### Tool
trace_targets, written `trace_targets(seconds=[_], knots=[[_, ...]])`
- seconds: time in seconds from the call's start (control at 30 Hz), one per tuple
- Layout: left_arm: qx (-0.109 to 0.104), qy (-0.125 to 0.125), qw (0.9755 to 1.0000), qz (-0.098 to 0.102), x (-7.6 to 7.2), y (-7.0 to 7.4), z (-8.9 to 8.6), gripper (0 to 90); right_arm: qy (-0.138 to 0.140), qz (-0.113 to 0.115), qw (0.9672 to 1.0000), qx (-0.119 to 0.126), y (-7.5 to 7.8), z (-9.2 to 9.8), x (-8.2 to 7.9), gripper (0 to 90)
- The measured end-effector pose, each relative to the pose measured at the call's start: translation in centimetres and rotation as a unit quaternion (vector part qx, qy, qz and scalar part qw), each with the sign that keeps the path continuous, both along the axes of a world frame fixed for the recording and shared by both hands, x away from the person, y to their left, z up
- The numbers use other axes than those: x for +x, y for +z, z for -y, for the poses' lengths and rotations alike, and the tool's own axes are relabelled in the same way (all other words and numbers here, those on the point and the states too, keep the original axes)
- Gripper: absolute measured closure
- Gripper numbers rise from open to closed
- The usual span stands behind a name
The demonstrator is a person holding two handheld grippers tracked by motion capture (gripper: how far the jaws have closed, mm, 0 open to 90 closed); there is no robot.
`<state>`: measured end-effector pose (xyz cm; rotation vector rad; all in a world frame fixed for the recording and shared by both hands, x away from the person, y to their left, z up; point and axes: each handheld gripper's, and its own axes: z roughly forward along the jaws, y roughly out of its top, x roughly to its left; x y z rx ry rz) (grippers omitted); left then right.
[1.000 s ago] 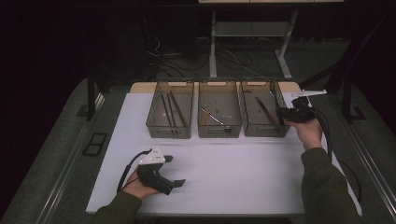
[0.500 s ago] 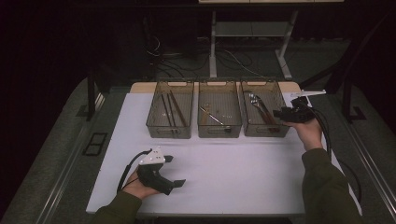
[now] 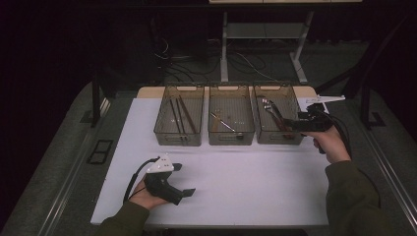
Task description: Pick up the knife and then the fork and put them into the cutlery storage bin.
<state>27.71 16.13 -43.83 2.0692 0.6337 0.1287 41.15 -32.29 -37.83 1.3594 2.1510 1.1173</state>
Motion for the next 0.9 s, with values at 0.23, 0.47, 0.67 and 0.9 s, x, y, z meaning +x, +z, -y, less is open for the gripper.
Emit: trace_targets(seconds=[0.23,0.47,0.67,0.9], knots=[[0.001,-0.001,1.0000,0.000,0.0,0.0,0.0,0.0,0.014,0.016,0.9997,0.008,0.0,-0.8,-1.2,17.9],[0.000,-0.001,1.0000,-0.001,0.0,0.0,-0.2,0.0,0.037,0.028,0.9985,0.028,0.0,-1.4,-2.6,14.9],[0.000,0.000,1.0000,0.001,0.0,0.0,-0.2,0.0,0.056,0.045,0.9967,0.036,0.0,-1.9,-4.4,14.9],[0.000,0.002,1.0000,0.002,0.0,0.0,-0.2,0.0,0.079,0.055,0.9944,0.043,-0.5,-2.1,-6.7,14.9]])
